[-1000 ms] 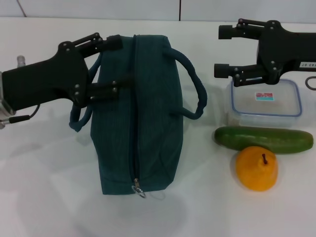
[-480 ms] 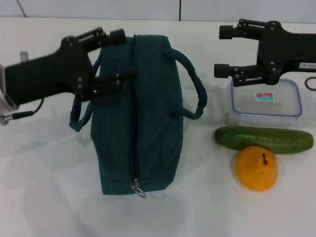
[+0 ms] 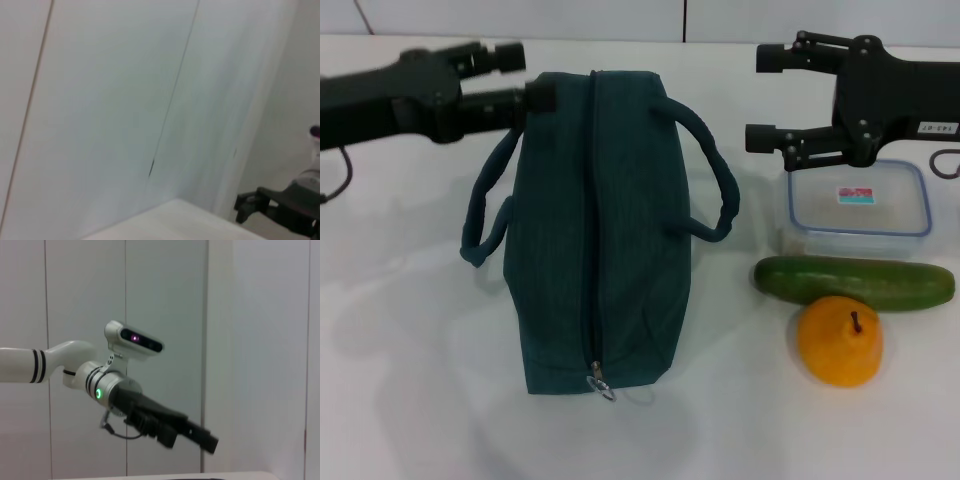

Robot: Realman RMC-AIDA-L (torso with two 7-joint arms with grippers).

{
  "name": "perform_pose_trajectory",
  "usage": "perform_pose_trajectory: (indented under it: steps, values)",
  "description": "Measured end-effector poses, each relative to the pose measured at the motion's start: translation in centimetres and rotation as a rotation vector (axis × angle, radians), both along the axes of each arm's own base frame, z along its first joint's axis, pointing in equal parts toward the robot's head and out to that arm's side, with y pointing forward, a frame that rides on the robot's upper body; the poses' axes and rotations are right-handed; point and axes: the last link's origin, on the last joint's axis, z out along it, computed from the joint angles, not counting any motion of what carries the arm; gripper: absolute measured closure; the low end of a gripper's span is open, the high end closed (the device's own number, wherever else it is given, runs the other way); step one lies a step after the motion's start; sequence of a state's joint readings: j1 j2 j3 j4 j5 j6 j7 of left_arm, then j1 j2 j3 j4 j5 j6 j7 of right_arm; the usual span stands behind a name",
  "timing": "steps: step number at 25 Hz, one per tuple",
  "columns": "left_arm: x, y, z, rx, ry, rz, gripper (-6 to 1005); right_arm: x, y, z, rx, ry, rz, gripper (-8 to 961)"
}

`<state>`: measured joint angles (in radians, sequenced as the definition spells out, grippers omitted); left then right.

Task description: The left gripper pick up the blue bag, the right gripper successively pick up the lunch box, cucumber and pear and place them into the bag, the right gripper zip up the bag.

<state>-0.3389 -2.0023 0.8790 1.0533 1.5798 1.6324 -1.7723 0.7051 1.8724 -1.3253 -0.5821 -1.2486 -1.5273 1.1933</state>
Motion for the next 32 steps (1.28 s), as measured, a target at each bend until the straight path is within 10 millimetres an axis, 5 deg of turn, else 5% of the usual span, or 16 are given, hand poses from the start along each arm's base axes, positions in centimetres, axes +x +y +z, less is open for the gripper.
perform_pose_trajectory:
  steps: [11, 22, 28, 32]
  values:
    - [-2.4, 0.3, -1.9, -0.029, 0.085, 0.190, 171, -1.4, 0.4, -1.9, -0.002, -0.039, 0.014, 79]
    - [-2.8, 0.5, -2.8, -0.020, 0.132, 0.180, 172, -2.0, 0.4, -2.6, -0.017, -0.038, 0.009, 79]
    - [-2.8, 0.4, -3.8, -0.001, 0.147, 0.124, 281, -2.1, 0.5, -2.7, -0.008, -0.038, 0.007, 79]
    - [-2.8, 0.5, -4.4, 0.000, 0.144, 0.104, 449, -2.3, 0.7, -2.7, -0.001, -0.035, 0.004, 79]
